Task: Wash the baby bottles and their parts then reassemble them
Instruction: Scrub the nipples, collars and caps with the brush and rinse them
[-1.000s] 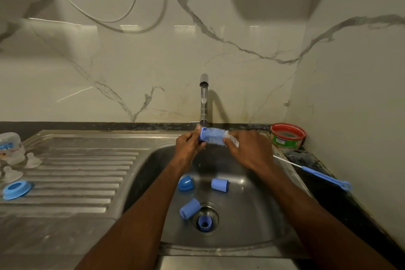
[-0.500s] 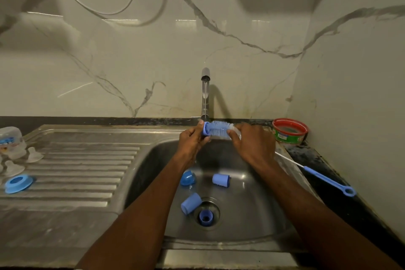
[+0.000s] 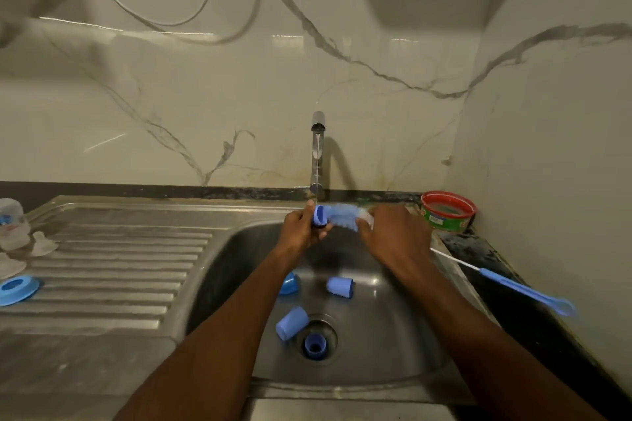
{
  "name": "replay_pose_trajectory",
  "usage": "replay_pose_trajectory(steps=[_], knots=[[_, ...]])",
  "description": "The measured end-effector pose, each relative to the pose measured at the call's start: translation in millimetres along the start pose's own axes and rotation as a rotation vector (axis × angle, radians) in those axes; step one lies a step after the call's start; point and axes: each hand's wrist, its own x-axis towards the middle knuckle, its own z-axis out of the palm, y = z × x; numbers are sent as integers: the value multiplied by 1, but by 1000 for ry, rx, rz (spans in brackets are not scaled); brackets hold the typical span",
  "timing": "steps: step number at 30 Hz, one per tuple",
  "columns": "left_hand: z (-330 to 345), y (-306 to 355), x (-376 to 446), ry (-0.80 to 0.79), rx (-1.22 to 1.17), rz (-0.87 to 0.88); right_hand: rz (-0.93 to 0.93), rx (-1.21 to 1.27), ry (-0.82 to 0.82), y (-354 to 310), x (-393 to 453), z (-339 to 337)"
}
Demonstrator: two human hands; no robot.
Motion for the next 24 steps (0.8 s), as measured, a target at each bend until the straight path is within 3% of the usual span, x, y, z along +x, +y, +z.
replay_pose_trajectory(steps=[2, 4, 9, 12, 14, 16, 19, 24], knots=[[-1, -5, 1, 73, 56, 6, 7, 29, 29, 0, -2, -3], [-1, -5, 3, 98, -33, -10, -3, 77, 13, -7, -8, -3], [7, 5, -3, -76, -373, -43, -69, -31, -104, -33, -13, 5], [9, 7, -11, -215, -361, -19, 0, -71, -74, -35, 0, 3], [11, 4, -9, -171, -302, 12, 31, -86, -22, -29, 3, 2], [7, 1, -2, 15, -89, 86, 41, -78, 17, -21, 2, 3], [-14, -9, 10, 200, 450, 258, -3, -79, -41, -9, -4, 7], [-25, -22, 16, 18, 854, 470, -61, -78, -143, 5, -13, 14]])
